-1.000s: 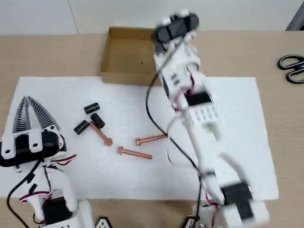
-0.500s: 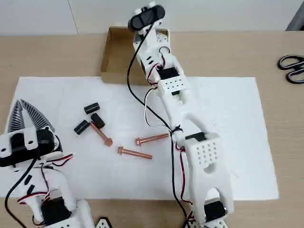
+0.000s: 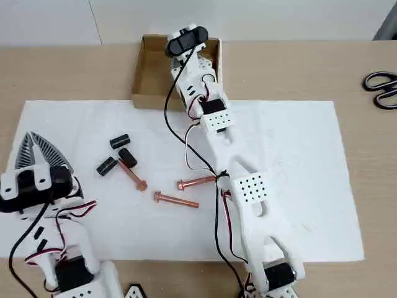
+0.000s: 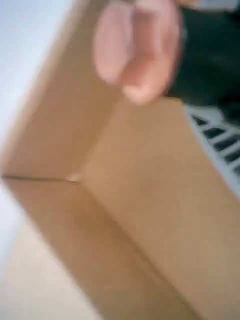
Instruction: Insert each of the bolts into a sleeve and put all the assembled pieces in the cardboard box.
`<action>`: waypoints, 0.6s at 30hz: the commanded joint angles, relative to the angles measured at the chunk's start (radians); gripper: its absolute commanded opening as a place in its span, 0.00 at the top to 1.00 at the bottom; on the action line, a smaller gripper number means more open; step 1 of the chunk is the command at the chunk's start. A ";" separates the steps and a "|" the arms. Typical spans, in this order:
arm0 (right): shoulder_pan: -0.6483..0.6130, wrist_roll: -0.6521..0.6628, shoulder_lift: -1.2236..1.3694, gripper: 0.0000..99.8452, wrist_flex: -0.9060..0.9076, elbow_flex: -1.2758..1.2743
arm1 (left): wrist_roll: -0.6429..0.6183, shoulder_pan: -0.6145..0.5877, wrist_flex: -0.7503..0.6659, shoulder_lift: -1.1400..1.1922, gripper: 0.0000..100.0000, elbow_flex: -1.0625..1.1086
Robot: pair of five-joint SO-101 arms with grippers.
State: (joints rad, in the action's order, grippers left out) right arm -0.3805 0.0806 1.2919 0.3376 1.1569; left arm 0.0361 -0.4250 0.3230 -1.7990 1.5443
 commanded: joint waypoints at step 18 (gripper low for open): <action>-0.028 0.009 -0.030 0.86 0.426 0.414 | -0.006 -0.373 0.005 -0.009 0.99 -0.008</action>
State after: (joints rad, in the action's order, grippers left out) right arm -0.3851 0.0852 1.2919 0.6260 1.4377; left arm 0.0361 -0.7104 0.3230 -1.7990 1.5443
